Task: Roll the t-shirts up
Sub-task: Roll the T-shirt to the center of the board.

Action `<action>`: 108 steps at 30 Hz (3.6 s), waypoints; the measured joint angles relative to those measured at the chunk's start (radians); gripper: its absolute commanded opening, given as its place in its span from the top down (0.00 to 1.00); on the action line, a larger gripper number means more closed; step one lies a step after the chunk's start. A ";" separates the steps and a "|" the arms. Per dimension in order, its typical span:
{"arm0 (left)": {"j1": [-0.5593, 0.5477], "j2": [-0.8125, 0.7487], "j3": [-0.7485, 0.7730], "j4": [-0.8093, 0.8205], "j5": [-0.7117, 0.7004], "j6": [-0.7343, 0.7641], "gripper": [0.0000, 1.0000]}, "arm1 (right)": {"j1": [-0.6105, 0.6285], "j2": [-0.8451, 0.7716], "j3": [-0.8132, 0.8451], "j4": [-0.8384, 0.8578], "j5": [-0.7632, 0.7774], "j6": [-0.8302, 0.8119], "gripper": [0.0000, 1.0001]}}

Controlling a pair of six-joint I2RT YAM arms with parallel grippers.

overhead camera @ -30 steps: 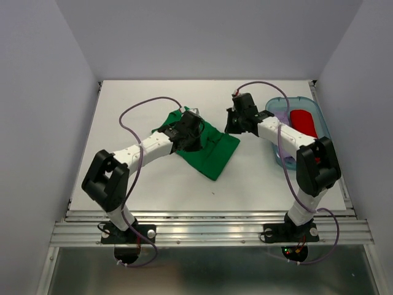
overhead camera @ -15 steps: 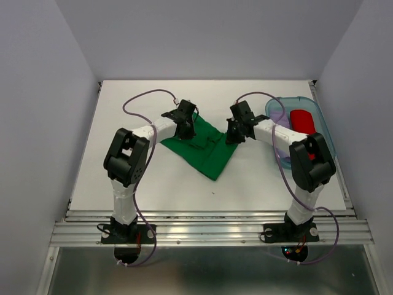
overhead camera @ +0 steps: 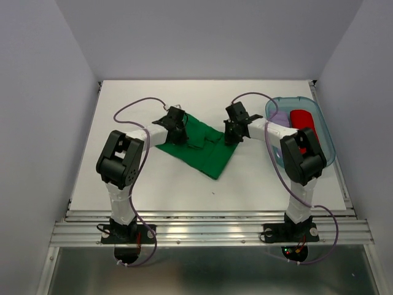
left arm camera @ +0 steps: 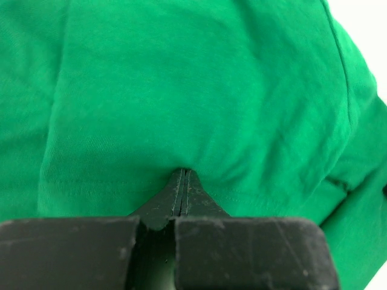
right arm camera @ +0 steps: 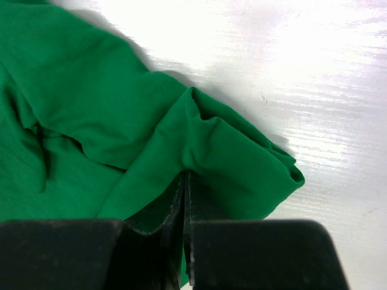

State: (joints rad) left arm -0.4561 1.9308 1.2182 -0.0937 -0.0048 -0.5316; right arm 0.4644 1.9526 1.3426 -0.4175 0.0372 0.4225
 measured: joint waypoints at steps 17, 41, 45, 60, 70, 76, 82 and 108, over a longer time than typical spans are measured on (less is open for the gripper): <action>-0.047 -0.252 -0.156 -0.138 -0.017 -0.044 0.99 | 0.000 -0.116 -0.068 -0.022 -0.007 -0.027 0.78; -0.636 0.022 0.386 -0.451 -0.285 -0.118 0.39 | -0.203 -0.686 -0.463 -0.102 -0.064 0.062 0.53; -0.682 0.119 0.458 -0.530 -0.327 -0.126 0.39 | -0.203 -0.724 -0.463 -0.108 -0.064 0.064 0.50; -0.709 0.168 0.457 -0.606 -0.382 -0.158 0.42 | -0.203 -0.733 -0.463 -0.130 -0.064 0.065 0.43; -0.707 0.215 0.418 -0.556 -0.393 -0.155 0.74 | -0.206 -0.761 -0.462 -0.153 -0.069 0.076 0.37; -0.688 0.146 0.306 -0.456 -0.387 -0.140 1.00 | -0.218 -0.766 -0.457 -0.160 -0.095 0.094 0.22; -0.627 -0.055 0.032 -0.261 -0.251 -0.077 1.00 | -0.223 -0.766 -0.447 -0.157 -0.140 0.127 0.15; -0.510 -0.265 -0.249 0.071 0.171 -0.061 1.00 | -0.148 -0.508 -0.684 0.375 -0.409 0.469 0.12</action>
State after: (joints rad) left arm -0.9657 1.6657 0.9695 -0.0223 0.1661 -0.5930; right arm 0.3164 1.4448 0.6590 -0.0429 -0.3717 0.8913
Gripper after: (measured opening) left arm 0.044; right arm 0.882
